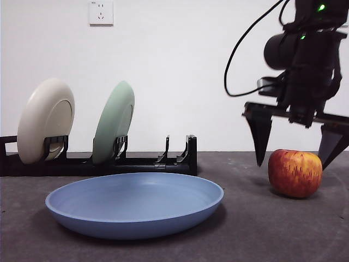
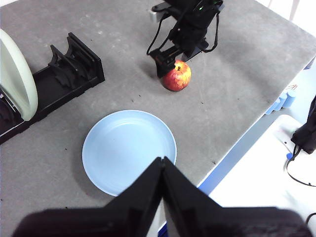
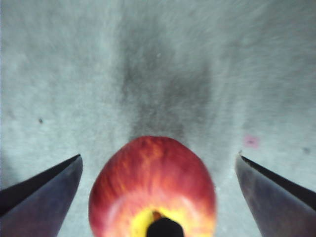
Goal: Take the blue plate from the plate rack,put the plate on the table,take the apple from the table,put the apple in the plate
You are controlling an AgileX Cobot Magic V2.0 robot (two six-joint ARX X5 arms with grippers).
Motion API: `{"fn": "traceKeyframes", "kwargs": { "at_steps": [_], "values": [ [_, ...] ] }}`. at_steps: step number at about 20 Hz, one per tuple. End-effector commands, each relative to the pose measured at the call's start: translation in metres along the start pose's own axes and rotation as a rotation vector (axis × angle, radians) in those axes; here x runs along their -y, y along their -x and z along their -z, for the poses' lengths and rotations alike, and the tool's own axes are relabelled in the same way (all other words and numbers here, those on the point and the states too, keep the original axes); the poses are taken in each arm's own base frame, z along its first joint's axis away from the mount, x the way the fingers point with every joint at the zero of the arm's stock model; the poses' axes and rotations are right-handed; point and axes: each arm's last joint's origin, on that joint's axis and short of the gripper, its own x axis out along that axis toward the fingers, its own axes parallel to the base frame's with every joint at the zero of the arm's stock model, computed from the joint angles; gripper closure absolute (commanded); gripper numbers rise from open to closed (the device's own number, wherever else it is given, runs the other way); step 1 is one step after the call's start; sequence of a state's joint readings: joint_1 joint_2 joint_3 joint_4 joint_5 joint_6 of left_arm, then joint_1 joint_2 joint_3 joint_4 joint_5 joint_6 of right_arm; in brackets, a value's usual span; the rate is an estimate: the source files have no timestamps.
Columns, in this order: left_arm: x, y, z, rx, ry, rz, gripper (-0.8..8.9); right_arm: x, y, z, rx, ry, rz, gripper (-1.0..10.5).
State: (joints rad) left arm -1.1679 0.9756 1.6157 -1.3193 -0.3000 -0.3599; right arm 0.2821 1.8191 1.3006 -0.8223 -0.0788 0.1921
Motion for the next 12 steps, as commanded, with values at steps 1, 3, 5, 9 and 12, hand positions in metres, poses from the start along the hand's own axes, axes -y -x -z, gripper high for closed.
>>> {"fn": "traceKeyframes", "kwargs": {
  "at_steps": [1, 3, 5, 9, 12],
  "values": [
    [-0.0004, 0.0017, 0.0002, 0.008, -0.003, 0.004, 8.22, -0.0034, -0.0114, 0.0013, -0.039, 0.019, 0.022, 2.3],
    [-0.0004, 0.0018, 0.0003, 0.008, -0.003, 0.004, 8.22, -0.0044, -0.0142, 0.0024, -0.052, 0.019, 0.045, 2.4],
    [-0.0008, 0.0025, 0.0005, 0.01, -0.002, 0.004, 8.22, -0.0038, -0.0141, 0.0053, -0.082, 0.014, 0.051, 4.1],
    [-0.0012, 0.0026, 0.0004, 0.015, -0.002, -0.008, 8.22, -0.0028, -0.0137, 0.0087, -0.117, 0.012, 0.066, 8.7],
    [-0.0012, 0.0026, 0.0004, 0.015, -0.002, -0.008, 8.22, -0.0032, -0.0136, 0.0079, -0.109, 0.014, 0.059, 9.2]
  ]
}}
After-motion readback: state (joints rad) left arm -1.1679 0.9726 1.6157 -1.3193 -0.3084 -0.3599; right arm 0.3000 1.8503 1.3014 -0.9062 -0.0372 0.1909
